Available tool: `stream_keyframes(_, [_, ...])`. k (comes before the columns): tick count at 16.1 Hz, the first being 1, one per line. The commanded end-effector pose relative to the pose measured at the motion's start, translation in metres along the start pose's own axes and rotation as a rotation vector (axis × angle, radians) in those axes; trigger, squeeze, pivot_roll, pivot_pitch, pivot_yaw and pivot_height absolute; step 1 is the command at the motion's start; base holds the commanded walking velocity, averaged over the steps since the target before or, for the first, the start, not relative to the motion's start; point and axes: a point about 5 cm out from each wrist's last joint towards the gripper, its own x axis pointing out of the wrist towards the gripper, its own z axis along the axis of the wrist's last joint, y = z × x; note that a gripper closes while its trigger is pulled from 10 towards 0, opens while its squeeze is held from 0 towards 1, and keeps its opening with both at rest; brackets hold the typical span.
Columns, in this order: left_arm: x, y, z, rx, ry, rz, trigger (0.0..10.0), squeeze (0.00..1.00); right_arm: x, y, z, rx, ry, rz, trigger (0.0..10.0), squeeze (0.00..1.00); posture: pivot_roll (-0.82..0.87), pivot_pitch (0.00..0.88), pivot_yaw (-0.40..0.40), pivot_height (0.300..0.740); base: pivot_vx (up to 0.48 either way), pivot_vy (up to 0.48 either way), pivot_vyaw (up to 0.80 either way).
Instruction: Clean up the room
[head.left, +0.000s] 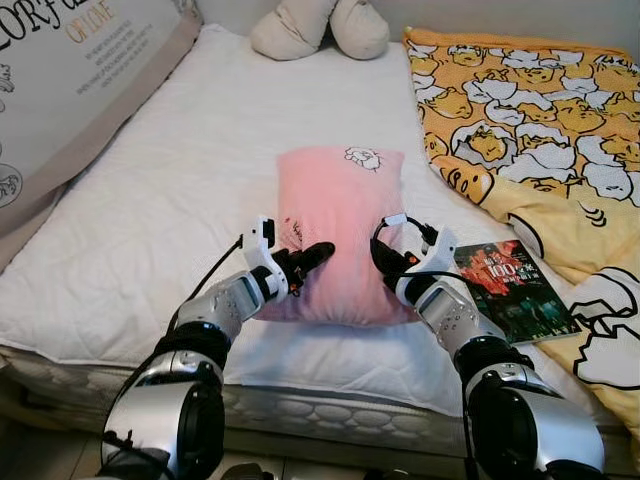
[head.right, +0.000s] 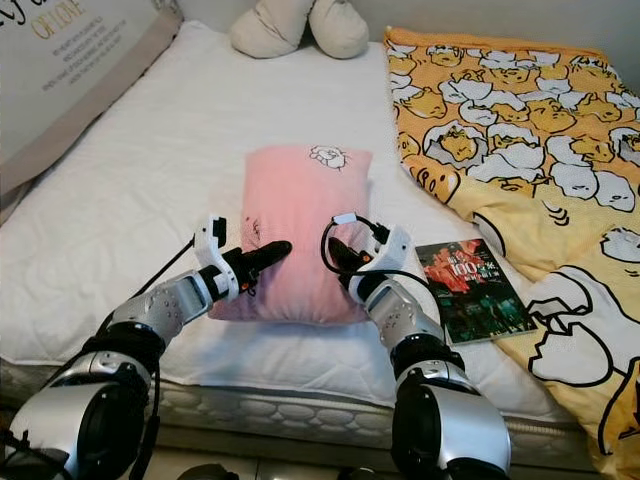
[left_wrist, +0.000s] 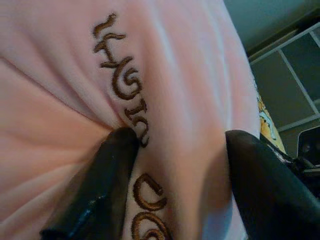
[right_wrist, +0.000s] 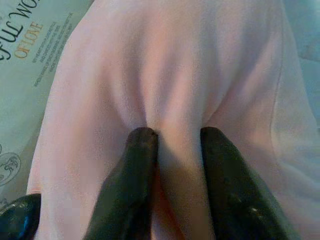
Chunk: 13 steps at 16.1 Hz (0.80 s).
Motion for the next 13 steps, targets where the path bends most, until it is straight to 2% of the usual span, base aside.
stream_keyframes(1, [0.003, -0.007, -0.003, -0.012, -0.004, -0.048, 0.0, 0.0, 0.0, 0.002, -0.004, 0.016, 0.002, 0.008, 0.0, 0.0, 0.02, 0.032, 0.006, 0.74, 0.0, 0.0, 0.0])
stream_keyframes(6, [0.0, -0.008, 0.018, -0.072, -0.2, -0.054, 0.0, 0.0, -0.003, -0.001, -0.003, -0.002, -0.025, 0.012, 0.0, 0.0, 0.02, 0.033, 0.006, 0.74, 0.0, 0.0, 0.0])
stream_keyframes(7, [-0.002, -0.01, 0.026, -0.093, -0.273, -0.069, 0.0, 0.0, -0.004, -0.002, -0.005, -0.01, -0.027, 0.012, 0.0, 0.0, 0.02, 0.032, 0.008, 0.74, 0.0, 0.0, 0.0])
stream_keyframes(10, [0.0, -0.017, 0.021, 0.036, -0.248, -0.079, 0.0, 0.0, -0.005, 0.0, -0.006, -0.039, -0.034, 0.017, 0.0, 0.0, 0.02, 0.032, 0.008, 0.74, 0.0, 0.0, 0.0])
stream_keyframes(13, [0.002, -0.021, 0.014, 0.077, -0.225, -0.105, 0.0, 0.0, -0.006, -0.003, -0.007, -0.049, -0.037, 0.008, 0.0, 0.0, 0.02, 0.032, 0.01, 0.74, 0.0, 0.0, 0.0])
